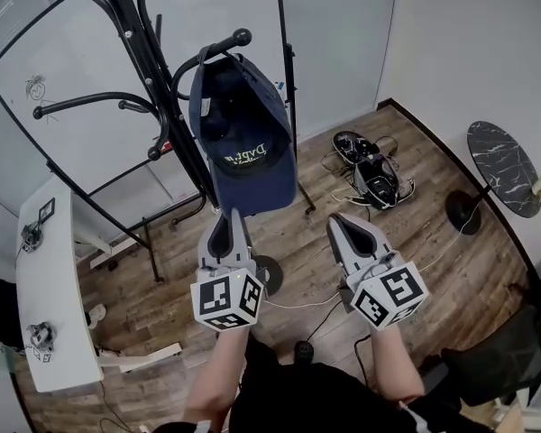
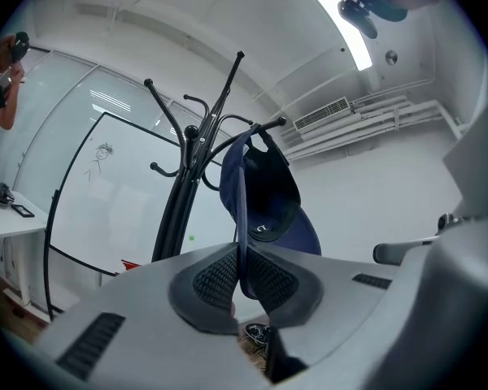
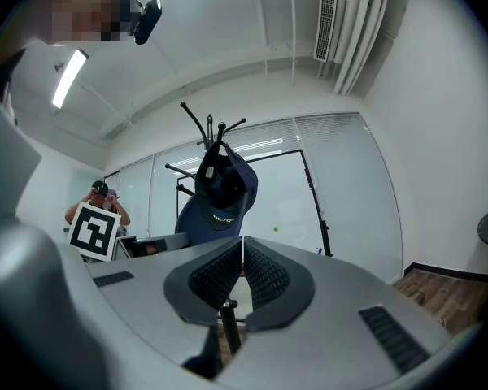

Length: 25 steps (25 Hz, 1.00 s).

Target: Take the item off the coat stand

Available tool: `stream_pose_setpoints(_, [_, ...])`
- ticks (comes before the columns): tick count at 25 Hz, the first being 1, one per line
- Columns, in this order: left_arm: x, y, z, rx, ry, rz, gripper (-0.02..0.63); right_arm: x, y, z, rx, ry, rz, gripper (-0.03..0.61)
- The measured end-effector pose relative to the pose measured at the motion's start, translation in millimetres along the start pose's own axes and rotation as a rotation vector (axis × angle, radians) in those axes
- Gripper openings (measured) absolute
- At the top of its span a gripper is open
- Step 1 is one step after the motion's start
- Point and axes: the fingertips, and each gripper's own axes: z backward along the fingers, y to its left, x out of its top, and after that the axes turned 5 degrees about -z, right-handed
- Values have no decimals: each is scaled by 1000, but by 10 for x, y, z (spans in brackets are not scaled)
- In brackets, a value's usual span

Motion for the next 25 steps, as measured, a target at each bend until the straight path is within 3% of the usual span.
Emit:
stream_pose_setpoints(19, [374, -135, 137, -5, -86, -20, 34, 42, -62, 236, -18, -4, -8, 32])
stream_pose_setpoints(25, [416, -193, 177, -3, -97, -58, 34, 18, -84, 257, -18, -3, -13, 32])
